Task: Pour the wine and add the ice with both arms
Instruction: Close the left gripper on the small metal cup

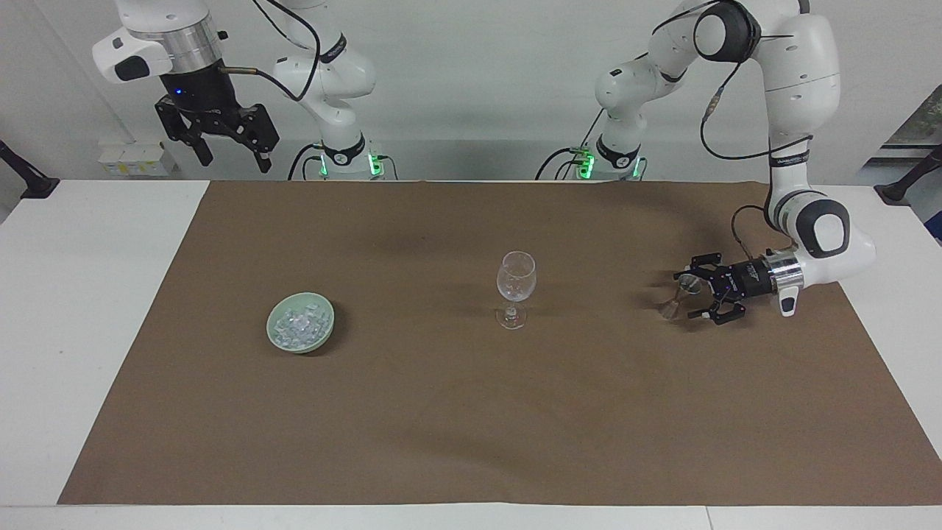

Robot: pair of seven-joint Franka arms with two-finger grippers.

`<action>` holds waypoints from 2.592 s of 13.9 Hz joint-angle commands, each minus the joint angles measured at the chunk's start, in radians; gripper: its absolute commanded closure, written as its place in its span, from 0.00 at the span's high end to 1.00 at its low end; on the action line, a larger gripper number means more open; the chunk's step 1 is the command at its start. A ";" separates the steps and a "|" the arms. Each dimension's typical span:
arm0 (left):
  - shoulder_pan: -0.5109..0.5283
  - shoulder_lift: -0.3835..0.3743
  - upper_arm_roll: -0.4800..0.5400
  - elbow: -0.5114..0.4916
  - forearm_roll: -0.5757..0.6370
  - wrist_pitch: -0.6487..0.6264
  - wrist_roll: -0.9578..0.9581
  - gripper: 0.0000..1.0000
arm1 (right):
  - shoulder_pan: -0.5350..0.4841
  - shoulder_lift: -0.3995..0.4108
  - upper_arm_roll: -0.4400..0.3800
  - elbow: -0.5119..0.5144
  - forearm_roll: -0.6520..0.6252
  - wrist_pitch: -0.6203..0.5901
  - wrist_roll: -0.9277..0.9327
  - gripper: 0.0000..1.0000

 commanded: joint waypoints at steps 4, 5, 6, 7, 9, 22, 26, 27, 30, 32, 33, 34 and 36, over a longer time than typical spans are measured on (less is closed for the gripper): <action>-0.028 -0.038 0.009 -0.056 -0.031 0.040 0.047 1.00 | -0.011 -0.003 0.002 -0.011 0.027 0.016 -0.013 1.00; -0.030 -0.038 0.009 -0.059 -0.031 0.042 0.048 1.00 | -0.011 -0.003 0.002 -0.011 0.027 0.016 -0.013 1.00; -0.030 -0.038 0.009 -0.060 -0.034 0.040 0.049 0.97 | -0.011 -0.005 0.002 -0.011 0.027 0.016 -0.013 1.00; -0.031 -0.041 0.009 -0.064 -0.036 0.042 0.051 0.96 | -0.011 -0.005 0.002 -0.011 0.027 0.016 -0.013 1.00; -0.031 -0.041 0.009 -0.065 -0.036 0.043 0.051 0.95 | -0.011 -0.005 0.002 -0.011 0.027 0.016 -0.013 1.00; -0.030 -0.041 0.012 -0.060 -0.034 0.039 0.051 0.53 | -0.011 -0.005 0.002 -0.011 0.027 0.016 -0.013 1.00; -0.030 -0.041 0.013 -0.059 -0.034 0.040 0.051 0.46 | -0.011 -0.005 0.002 -0.011 0.027 0.016 -0.013 1.00; -0.031 -0.041 0.013 -0.057 -0.034 0.043 0.049 0.43 | -0.011 -0.005 0.002 -0.011 0.027 0.016 -0.013 1.00; -0.031 -0.039 0.013 -0.057 -0.034 0.051 0.048 0.36 | -0.011 -0.003 0.002 -0.011 0.027 0.016 -0.013 1.00; -0.031 -0.039 0.013 -0.057 -0.034 0.051 0.046 0.29 | -0.011 -0.003 0.002 -0.011 0.027 0.016 -0.013 1.00; -0.031 -0.039 0.013 -0.057 -0.034 0.051 0.044 0.26 | -0.011 -0.005 0.002 -0.011 0.027 0.016 -0.013 1.00; -0.031 -0.039 0.013 -0.057 -0.034 0.053 0.044 0.24 | -0.011 -0.003 0.002 -0.011 0.027 0.016 -0.013 1.00; -0.031 -0.039 0.013 -0.057 -0.034 0.053 0.044 0.21 | -0.011 -0.005 0.002 -0.010 0.027 0.016 -0.013 1.00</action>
